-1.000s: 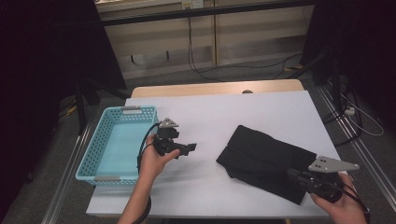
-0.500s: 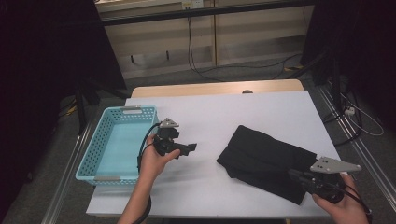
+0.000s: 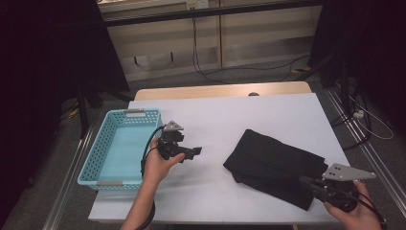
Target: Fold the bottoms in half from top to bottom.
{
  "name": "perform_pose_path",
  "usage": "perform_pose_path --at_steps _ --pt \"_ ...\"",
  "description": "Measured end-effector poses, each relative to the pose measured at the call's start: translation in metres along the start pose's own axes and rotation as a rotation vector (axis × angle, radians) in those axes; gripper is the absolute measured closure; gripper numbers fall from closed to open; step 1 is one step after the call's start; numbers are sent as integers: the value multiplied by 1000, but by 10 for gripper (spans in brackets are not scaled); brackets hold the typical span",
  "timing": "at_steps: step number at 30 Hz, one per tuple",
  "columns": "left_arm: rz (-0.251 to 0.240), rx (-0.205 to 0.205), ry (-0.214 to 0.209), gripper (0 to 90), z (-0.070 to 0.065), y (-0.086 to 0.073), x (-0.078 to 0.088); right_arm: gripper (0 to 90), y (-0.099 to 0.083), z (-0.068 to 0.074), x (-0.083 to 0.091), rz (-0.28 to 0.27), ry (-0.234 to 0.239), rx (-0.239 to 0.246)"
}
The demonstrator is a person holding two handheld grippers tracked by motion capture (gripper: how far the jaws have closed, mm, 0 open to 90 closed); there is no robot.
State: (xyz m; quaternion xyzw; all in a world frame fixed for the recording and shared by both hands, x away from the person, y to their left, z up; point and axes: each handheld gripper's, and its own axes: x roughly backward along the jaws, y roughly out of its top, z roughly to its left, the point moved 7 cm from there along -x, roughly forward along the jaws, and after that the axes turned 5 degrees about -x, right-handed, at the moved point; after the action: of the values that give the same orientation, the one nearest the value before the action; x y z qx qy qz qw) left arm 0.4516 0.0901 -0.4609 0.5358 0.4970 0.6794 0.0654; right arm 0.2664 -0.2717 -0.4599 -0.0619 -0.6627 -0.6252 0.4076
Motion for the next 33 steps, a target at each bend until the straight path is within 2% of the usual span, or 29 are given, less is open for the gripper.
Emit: perform_pose_path --at_steps 4,11,12,13,15,16,19,20,21,23,24,26,27,28,29,31,33 --pt "-12 20 0 85 -1 1 0 880 -1 0 1 1 0 -2" --pt "-14 19 2 85 0 0 1 880 -9 1 13 12 4 -3" --pt "-6 3 5 85 2 0 2 879 -11 2 15 16 9 -1" --pt "-6 6 5 85 2 0 2 878 -14 2 17 23 12 0" --pt "-6 4 6 85 2 0 2 827 -16 3 20 19 31 3" --pt "-13 19 5 85 0 1 1 775 -15 1 20 7 25 1" --pt "-5 6 -1 85 0 1 1 691 -9 -6 19 -1 6 -15" --pt "-5 6 -1 85 0 1 1 691 -9 -6 19 -1 6 -15" --pt "-6 10 0 85 -1 1 0 592 -3 -15 13 -9 -17 -40" --pt "4 5 -4 85 -1 0 -1 592 0 -20 9 -9 -33 -49" --pt "2 6 -2 85 0 0 -2 589 5 -32 -3 9 -80 -46" --pt "-2 10 -2 85 0 0 -2 586 8 -43 -16 29 -111 -53" --pt "-2 10 -2 85 0 0 -2 586 8 -43 -16 29 -111 -53" --pt "-2 14 -2 85 0 0 -2 573 11 -51 -31 44 -127 -68" --pt "-5 19 -1 85 0 0 -2 573 11 -51 -31 44 -127 -68" --pt "-4 14 -1 85 2 0 -2 529 15 -60 -49 62 -136 -71" --pt "3 13 -5 85 2 -1 -1 523 19 -64 -58 69 -147 -66"
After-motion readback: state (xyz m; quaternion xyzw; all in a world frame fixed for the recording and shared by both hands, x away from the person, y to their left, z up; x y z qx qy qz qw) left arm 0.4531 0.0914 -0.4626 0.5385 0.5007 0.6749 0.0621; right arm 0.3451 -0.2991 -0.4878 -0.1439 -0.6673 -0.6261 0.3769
